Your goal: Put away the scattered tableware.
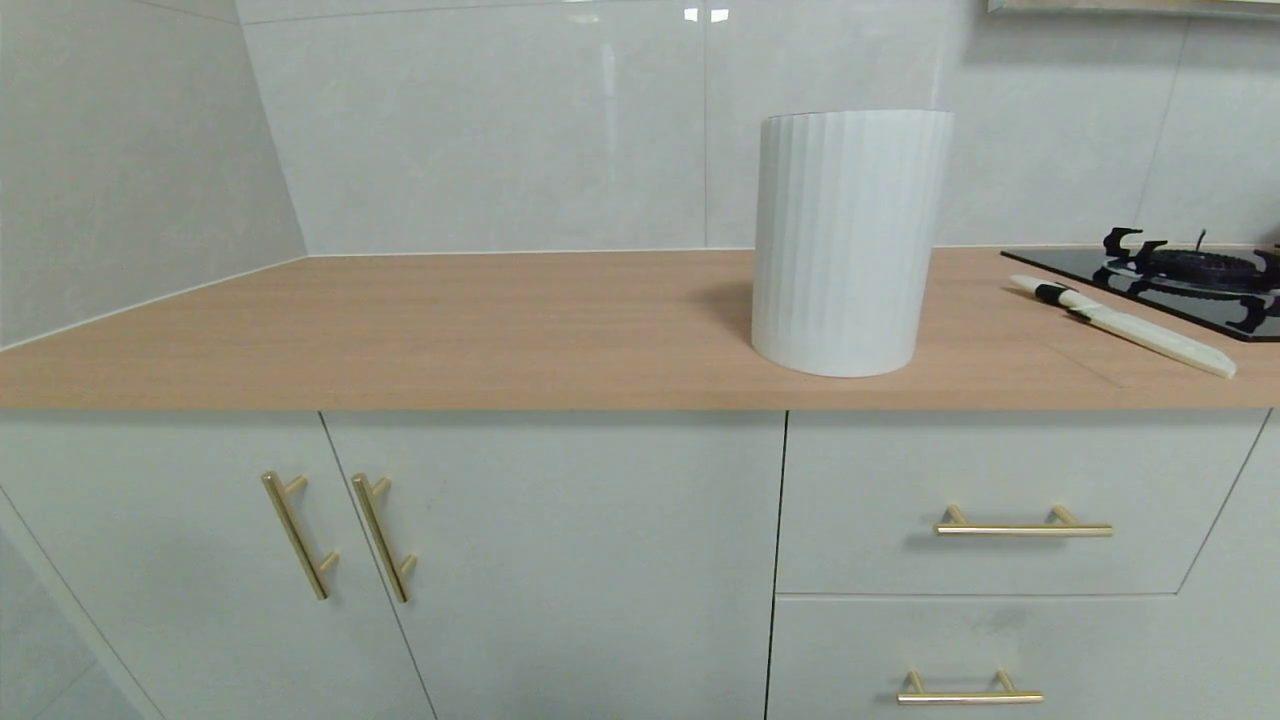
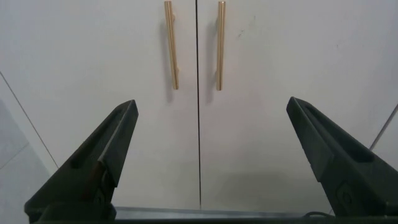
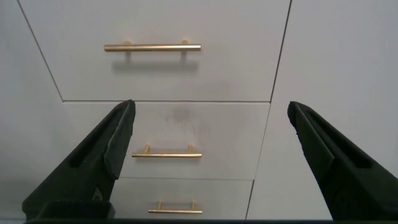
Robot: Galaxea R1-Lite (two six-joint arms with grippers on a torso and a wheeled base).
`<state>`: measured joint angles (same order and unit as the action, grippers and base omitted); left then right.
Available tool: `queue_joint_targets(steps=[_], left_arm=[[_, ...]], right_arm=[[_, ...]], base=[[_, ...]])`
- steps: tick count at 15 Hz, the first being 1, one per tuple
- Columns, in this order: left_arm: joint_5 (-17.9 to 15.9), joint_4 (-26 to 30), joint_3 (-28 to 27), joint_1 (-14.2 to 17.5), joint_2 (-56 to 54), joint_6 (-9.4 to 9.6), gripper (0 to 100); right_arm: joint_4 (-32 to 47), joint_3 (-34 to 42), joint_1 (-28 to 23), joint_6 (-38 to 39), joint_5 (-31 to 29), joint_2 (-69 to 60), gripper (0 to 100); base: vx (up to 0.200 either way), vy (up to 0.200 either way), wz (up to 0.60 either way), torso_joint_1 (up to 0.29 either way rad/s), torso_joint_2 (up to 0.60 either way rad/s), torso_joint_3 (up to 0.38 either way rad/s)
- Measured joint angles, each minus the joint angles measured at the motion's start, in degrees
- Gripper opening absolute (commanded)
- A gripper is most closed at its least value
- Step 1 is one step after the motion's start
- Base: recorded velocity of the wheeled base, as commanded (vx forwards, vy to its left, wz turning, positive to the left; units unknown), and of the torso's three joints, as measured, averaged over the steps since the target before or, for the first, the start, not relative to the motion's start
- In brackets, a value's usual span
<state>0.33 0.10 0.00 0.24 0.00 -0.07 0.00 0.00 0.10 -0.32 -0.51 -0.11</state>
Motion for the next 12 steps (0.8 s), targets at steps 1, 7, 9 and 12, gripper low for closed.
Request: queue_joint_targets(steps=[1,7,9,12], left_arm=[[-0.01,0.00,0.00,0.00,0.00,0.00,100],[0.00,0.00,0.00,0.02,0.00,0.00,100],[-0.01,0.00,0.00,-0.02,0.00,0.00,100],[-0.01,0.01,0.00,-0.09,0.00,0.00,100]], right_arm=[[0.00,0.00,-0.05,0.00,-0.02,0.00,100],[0.00,0.00,0.00,0.00,-0.02,0.01,100],[0.00,0.00,-0.10,-0.01,-0.04,0.01,100],[0.00,0.00,-0.10,-0.01,-0.04,0.04,100]], base=[[0.000,0.000,0.00,0.000,0.00,0.000],[0.000,0.000,-0.10,0.000,0.00,0.000],[0.000,0.000,0.00,0.000,0.00,0.000],[0.000,0.000,0.00,0.000,0.00,0.000]])
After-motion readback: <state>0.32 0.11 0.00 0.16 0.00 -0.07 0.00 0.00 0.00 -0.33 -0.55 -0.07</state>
